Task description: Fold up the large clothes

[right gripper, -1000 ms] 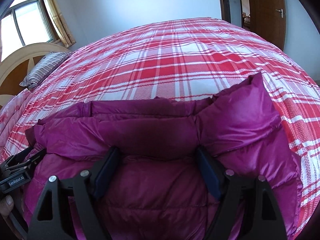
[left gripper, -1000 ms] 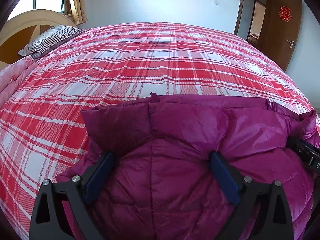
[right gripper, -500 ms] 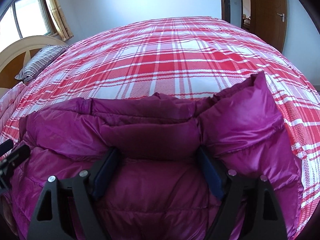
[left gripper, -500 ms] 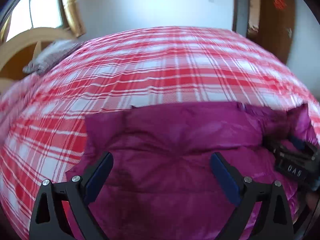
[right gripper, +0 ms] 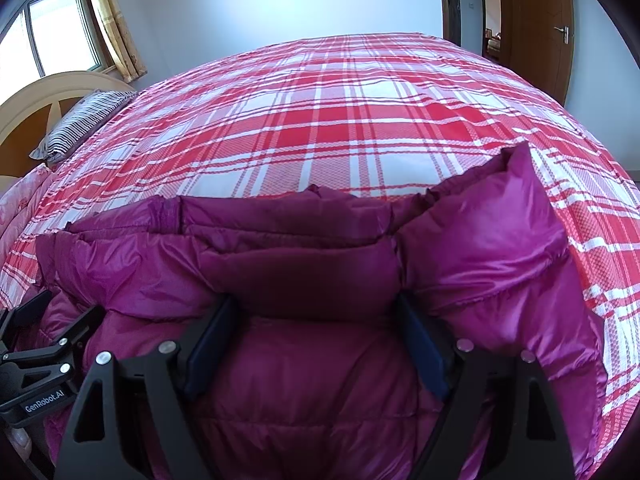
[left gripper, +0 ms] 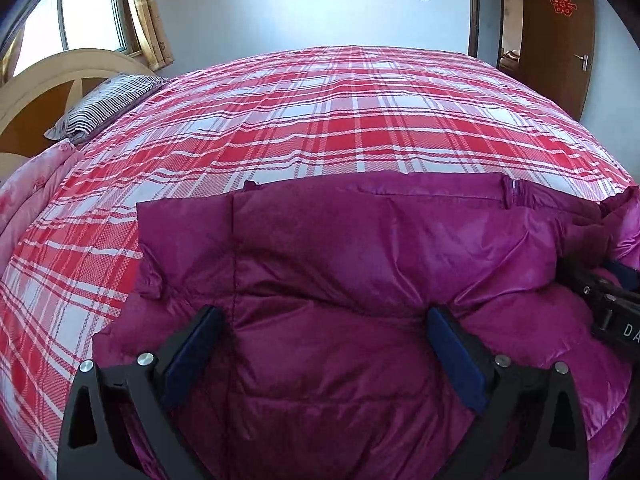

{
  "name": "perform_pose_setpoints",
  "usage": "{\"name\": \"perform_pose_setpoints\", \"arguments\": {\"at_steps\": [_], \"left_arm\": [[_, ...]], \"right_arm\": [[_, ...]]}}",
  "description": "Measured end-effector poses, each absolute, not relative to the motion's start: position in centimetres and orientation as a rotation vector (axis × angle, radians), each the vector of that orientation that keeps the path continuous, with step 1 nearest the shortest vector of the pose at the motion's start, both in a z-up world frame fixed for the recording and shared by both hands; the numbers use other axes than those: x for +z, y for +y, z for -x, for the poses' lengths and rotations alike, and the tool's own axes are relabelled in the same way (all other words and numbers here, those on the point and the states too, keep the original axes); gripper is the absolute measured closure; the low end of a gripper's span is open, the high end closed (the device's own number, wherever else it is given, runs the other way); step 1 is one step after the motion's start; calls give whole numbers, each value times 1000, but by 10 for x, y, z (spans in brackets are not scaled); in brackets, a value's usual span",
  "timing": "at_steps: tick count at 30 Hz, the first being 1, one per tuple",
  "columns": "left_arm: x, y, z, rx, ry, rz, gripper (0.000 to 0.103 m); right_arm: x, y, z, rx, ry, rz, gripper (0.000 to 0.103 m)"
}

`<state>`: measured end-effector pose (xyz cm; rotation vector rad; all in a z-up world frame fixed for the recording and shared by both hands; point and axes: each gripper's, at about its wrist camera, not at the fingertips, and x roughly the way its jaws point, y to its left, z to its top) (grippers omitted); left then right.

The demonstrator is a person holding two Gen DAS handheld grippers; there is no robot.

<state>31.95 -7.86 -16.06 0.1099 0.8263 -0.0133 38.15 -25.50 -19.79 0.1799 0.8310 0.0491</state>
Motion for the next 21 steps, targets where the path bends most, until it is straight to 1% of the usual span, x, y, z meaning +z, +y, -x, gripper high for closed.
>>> {"name": "perform_pose_setpoints", "arguments": {"at_steps": [15, 18, 21], "left_arm": [[-164, -78, -321, -17, 828, -98, 1], [-165, -77, -322, -22, 832, -91, 1], [-166, -76, -323, -27, 834, -82, 1]], "right_arm": [[-198, -250, -384, 20, 849, -134, 19], [-188, -247, -377, -41, 853, -121, 20], [-172, -244, -353, -86, 799, -161, 19]]}}
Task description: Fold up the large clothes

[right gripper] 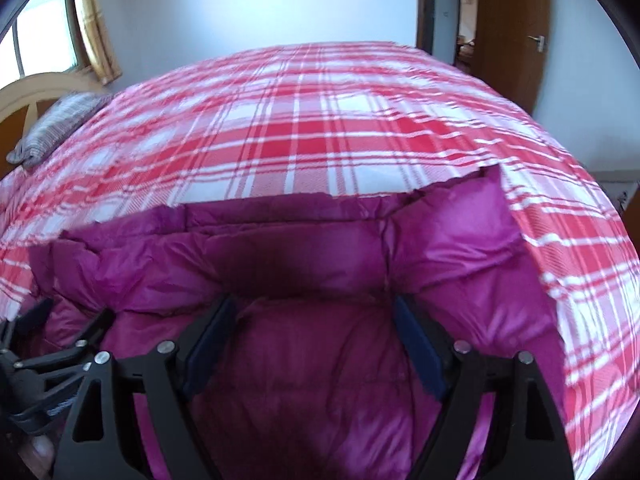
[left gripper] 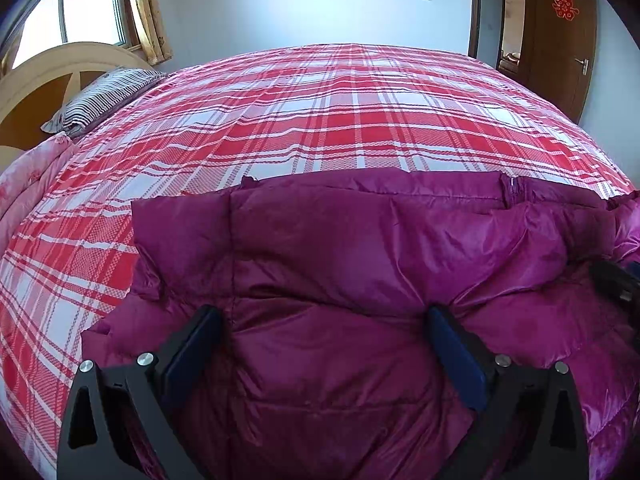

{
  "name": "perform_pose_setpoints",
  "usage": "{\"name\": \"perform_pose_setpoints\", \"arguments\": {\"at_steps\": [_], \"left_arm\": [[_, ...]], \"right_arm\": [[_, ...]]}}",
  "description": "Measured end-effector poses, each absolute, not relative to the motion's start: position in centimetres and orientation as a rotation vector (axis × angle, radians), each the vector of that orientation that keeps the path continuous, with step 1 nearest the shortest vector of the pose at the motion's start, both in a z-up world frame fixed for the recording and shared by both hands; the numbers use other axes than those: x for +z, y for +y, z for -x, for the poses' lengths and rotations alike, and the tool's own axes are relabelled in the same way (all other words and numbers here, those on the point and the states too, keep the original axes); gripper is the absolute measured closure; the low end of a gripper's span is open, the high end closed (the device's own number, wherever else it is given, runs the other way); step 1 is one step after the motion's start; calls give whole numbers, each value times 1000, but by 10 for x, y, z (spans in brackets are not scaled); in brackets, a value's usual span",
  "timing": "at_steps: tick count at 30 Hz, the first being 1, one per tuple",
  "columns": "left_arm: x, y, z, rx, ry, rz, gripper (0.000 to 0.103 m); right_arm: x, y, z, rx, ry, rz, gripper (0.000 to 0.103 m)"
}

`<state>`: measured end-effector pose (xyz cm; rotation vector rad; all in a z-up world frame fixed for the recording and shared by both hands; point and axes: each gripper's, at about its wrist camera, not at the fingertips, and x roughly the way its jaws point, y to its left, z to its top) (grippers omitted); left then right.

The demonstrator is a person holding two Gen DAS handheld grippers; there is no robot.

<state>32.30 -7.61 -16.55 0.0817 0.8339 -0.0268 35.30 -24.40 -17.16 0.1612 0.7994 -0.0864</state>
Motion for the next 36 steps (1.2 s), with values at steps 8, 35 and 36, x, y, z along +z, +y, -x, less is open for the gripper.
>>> {"name": "perform_pose_setpoints", "arguments": {"at_steps": [8, 35, 36], "left_arm": [[-166, -75, -323, -33, 834, -70, 1], [-153, -31, -308, -22, 814, -23, 1], [-153, -34, -308, -17, 807, -31, 1]], "right_arm": [[-174, -221, -313, -44, 730, -114, 18], [-190, -240, -321, 52, 747, -204, 12], [-184, -252, -316, 69, 718, -263, 12]]}}
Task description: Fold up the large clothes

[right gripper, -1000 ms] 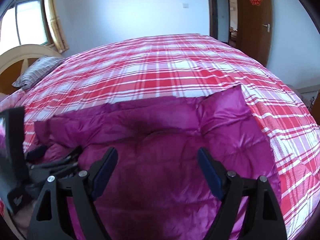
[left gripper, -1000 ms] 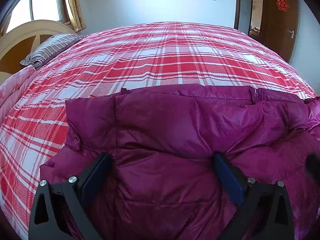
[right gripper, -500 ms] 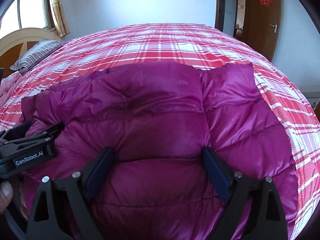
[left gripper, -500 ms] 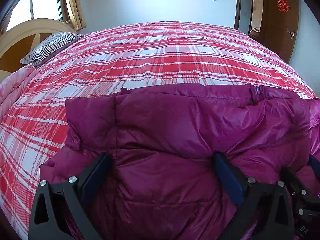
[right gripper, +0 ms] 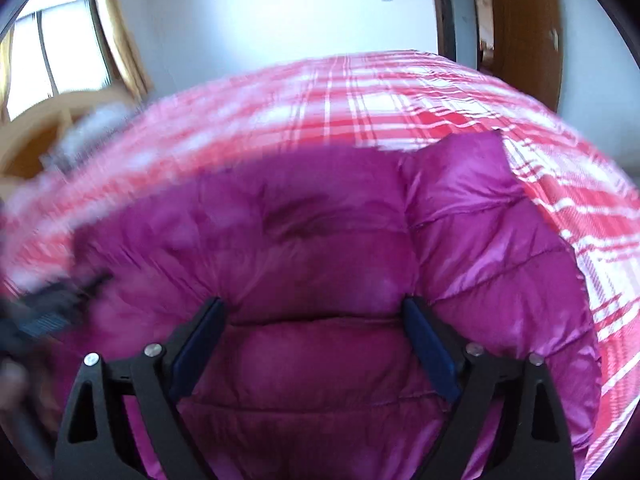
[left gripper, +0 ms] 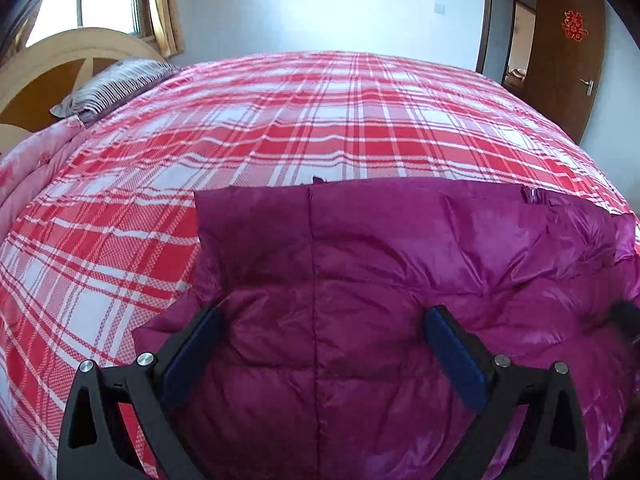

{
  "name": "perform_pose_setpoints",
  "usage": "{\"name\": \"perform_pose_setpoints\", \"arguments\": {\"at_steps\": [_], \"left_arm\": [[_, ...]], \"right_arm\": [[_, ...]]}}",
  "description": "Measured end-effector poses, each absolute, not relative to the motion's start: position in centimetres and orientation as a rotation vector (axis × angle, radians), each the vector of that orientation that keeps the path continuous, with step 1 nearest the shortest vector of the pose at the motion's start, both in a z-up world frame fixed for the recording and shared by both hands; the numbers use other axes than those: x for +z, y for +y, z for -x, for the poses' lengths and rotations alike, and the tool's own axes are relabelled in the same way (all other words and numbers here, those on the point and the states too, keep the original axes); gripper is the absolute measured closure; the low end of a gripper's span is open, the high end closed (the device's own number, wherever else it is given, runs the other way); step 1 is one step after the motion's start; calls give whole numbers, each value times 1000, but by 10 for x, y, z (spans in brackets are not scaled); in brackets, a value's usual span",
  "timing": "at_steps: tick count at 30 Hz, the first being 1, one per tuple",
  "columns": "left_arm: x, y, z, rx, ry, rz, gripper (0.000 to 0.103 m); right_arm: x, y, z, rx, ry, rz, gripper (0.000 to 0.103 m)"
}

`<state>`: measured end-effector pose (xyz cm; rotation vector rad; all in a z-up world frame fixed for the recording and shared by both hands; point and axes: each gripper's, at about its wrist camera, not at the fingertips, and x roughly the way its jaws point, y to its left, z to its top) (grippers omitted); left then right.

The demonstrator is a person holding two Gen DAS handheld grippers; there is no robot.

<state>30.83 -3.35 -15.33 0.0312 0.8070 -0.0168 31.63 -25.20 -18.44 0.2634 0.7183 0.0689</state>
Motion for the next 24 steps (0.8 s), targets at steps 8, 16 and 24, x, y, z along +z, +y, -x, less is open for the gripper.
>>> {"name": "perform_pose_setpoints", "arguments": {"at_steps": [8, 16, 24], "left_arm": [[-158, -37, -314, -18, 819, -37, 1], [-162, -34, -317, -32, 839, -11, 1], [-164, -36, -317, -21, 838, -22, 1]], "right_arm": [[-193, -307, -327, -35, 724, -318, 11], [-198, -296, -339, -77, 793, -239, 7], [-191, -285, -340, -154, 815, -166, 9]]}}
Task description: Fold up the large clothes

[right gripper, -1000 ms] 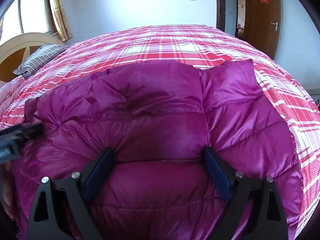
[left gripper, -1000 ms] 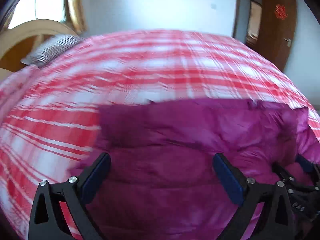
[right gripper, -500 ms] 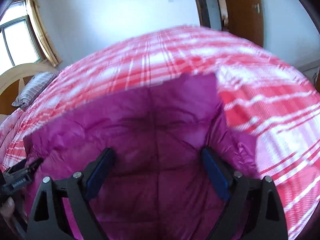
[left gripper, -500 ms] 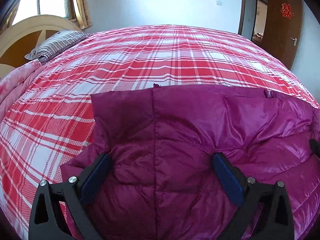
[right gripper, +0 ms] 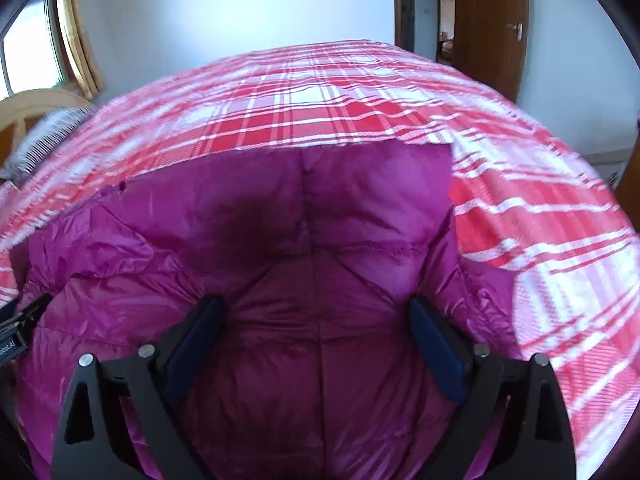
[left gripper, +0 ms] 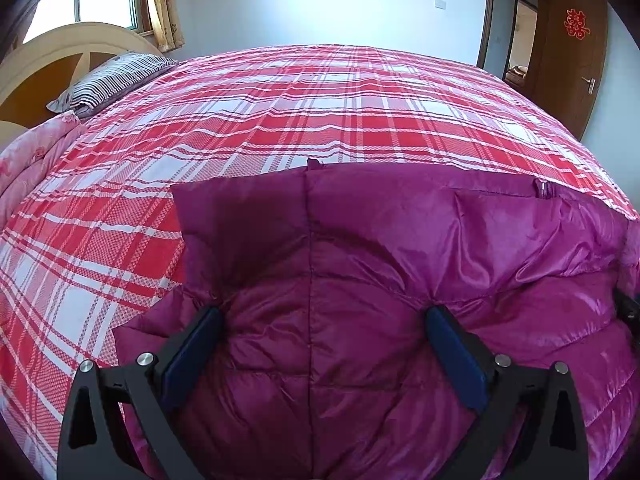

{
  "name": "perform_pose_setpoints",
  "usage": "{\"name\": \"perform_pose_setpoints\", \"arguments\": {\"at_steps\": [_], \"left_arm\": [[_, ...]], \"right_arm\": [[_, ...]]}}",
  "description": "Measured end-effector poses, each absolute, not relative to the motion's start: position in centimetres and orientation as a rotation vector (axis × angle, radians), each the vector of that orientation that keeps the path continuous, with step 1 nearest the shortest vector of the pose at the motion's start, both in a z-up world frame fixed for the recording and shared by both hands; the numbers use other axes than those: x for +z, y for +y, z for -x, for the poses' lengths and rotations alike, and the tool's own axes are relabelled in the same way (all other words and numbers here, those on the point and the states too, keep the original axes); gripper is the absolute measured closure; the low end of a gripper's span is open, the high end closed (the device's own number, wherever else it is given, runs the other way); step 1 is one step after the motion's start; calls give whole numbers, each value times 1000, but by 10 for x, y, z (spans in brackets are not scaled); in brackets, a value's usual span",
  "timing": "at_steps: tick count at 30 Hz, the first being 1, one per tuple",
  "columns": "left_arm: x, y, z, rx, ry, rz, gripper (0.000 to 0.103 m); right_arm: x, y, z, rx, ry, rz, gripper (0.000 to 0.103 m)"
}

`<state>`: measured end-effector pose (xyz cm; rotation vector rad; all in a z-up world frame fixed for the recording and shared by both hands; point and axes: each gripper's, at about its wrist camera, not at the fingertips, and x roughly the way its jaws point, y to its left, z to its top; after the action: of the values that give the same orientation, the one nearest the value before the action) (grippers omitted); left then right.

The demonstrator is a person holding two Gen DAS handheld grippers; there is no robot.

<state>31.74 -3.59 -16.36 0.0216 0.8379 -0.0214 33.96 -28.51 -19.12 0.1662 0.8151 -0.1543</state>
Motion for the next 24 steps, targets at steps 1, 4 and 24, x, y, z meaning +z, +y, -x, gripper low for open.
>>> {"name": "perform_pose_setpoints", "arguments": {"at_steps": [1, 4, 24], "left_arm": [[-164, -36, -317, -21, 837, -21, 1], [-164, -36, -319, -24, 837, -15, 1], [-161, -30, -318, -47, 866, 8, 1]], "right_arm": [[-185, -282, -336, -168, 814, -179, 9], [-160, -264, -313, -131, 720, -265, 9], [-202, -202, -323, -80, 752, -83, 4]]}}
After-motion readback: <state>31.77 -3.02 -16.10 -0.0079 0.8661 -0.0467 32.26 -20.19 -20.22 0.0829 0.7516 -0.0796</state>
